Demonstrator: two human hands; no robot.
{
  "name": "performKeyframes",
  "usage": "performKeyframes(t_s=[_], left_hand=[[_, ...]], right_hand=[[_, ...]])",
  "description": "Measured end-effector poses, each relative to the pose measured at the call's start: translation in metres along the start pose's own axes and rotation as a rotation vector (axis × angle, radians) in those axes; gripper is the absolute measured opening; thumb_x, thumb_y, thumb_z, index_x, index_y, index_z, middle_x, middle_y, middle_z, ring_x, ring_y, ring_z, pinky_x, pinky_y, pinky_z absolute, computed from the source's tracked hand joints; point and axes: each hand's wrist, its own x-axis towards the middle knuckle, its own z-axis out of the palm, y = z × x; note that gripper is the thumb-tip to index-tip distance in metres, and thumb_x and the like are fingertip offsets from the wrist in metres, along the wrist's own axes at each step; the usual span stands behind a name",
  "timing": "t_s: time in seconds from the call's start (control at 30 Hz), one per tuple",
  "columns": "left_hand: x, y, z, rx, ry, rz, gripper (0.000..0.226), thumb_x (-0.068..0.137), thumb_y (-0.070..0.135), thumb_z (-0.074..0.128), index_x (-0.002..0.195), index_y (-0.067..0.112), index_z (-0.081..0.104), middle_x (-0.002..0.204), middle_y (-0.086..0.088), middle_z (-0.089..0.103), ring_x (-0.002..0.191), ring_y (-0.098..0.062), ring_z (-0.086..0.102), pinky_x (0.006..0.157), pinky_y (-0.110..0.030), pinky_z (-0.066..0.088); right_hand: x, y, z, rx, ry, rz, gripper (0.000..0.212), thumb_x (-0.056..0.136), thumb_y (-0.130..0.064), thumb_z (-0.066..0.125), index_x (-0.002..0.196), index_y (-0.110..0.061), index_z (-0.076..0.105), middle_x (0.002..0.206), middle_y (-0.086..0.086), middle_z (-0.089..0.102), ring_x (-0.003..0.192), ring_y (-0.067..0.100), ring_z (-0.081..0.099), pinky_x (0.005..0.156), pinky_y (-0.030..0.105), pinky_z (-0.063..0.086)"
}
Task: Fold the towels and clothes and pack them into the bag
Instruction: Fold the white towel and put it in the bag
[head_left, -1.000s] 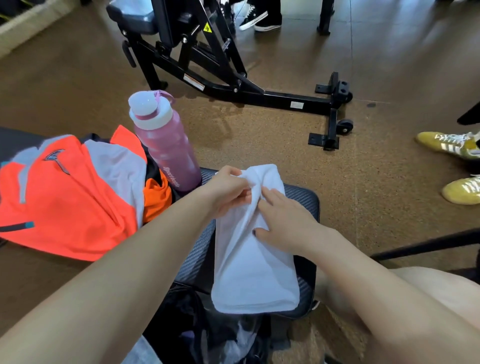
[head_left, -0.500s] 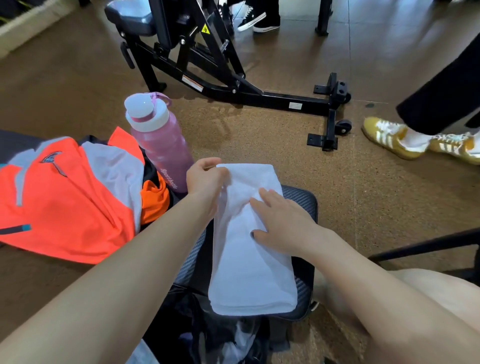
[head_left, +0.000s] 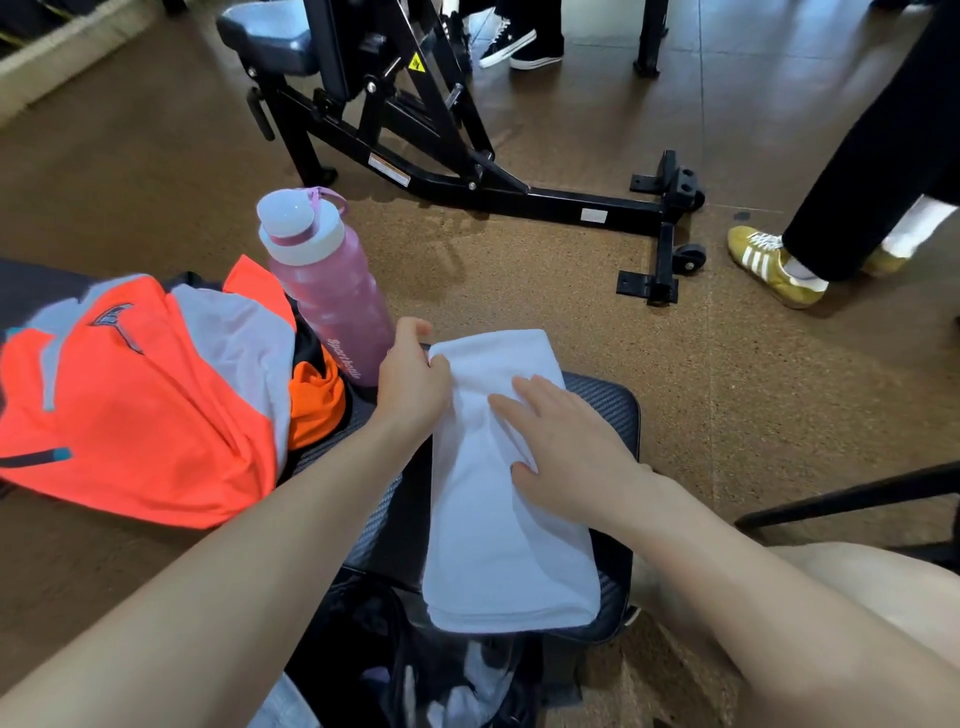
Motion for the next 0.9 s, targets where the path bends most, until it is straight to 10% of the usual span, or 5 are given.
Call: performKeyframes(t_s=[0.33,0.7,0.9], left_hand=[[-0.005,0.000,-0.006,0.084,0.141,0.317,0.028,0.094,0.001,0.048,0.110,0.008,0.070,0.104,-0.004,0.061,0.100,-0.012,0.053,0.082,-0.014,0.032],[-0.009,-0.012,0.001,0.478,-0.133,0.197,0.028,0.091,0.003,0.047,0.119,0.008,0.044,0.115,-0.019,0.045,0.086,-0.040,0.056,0.082,-0.047,0.049],[-0.001,-0.016,-0.006,0.276,-0.260,0.123,0.062,0.083,0.016,0.065,0.141,0.027,0.046,0.117,-0.003,0.040,0.114,-0.021,0.047,0.088,-0.031,0.041]], right_hand=[[-0.003,-0.004,-0.004,0.101,-0.081,-0.022,0.081,0.089,-0.013,0.052,0.161,-0.027,0.017,0.169,0.006,0.003,0.157,0.024,0.000,0.125,0.040,0.016],[-0.004,-0.005,-0.006,0.054,-0.175,0.003,0.084,0.091,-0.009,0.050,0.161,-0.030,0.010,0.170,0.004,-0.009,0.157,0.021,-0.011,0.127,0.038,0.009],[-0.017,-0.018,-0.007,0.167,0.001,-0.140,0.066,0.080,-0.012,0.054,0.145,-0.018,0.047,0.146,0.010,0.044,0.138,0.029,0.038,0.109,0.045,0.038]])
